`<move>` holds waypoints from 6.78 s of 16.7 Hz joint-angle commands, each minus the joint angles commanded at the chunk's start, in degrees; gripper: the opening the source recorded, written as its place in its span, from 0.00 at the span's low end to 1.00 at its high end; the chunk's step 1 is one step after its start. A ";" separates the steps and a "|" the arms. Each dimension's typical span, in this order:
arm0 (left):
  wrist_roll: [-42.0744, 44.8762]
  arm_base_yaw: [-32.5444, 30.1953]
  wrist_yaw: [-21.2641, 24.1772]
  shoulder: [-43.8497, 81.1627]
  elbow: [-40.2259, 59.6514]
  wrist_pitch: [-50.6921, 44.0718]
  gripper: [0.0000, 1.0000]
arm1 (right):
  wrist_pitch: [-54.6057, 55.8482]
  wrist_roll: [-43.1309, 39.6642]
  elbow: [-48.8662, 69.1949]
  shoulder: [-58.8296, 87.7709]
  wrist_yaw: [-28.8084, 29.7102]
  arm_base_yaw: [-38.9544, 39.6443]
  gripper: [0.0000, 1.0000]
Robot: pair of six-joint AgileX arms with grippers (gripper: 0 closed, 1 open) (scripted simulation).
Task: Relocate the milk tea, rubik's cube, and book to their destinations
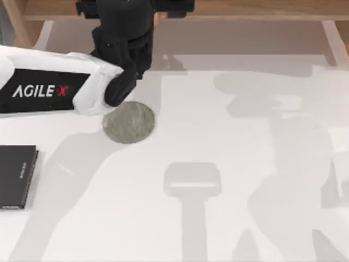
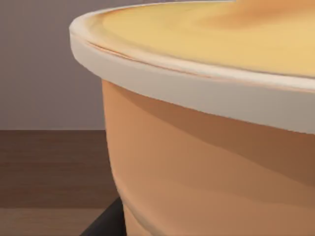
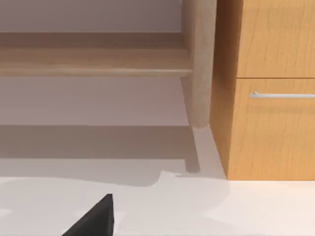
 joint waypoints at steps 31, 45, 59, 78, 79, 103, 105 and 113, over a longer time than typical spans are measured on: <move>-0.21 -2.50 -2.24 11.53 -29.42 40.63 0.00 | 0.00 0.00 0.00 0.00 0.00 0.00 1.00; -0.21 -2.50 -2.24 11.53 -29.42 40.63 0.98 | 0.00 0.00 0.00 0.00 0.00 0.00 1.00; -0.17 -4.64 -4.50 9.98 -33.91 43.59 1.00 | 0.00 0.00 0.00 0.00 0.00 0.00 1.00; -0.04 -7.40 -7.66 -6.07 -38.90 32.43 1.00 | 0.00 0.00 0.00 0.00 0.00 0.00 1.00; -0.04 -7.09 -7.59 -5.90 -38.65 32.59 1.00 | 0.00 0.00 0.00 0.00 0.00 0.00 1.00; -0.42 24.60 22.10 -94.25 -63.86 -29.54 1.00 | 0.00 0.00 0.00 0.00 0.00 0.00 1.00; -0.50 27.47 24.86 -102.25 -66.18 -35.46 1.00 | 0.00 0.00 0.00 0.00 0.00 0.00 1.00; -0.61 31.66 28.92 -112.60 -69.56 -43.57 1.00 | 0.00 0.00 0.00 0.00 0.00 0.00 1.00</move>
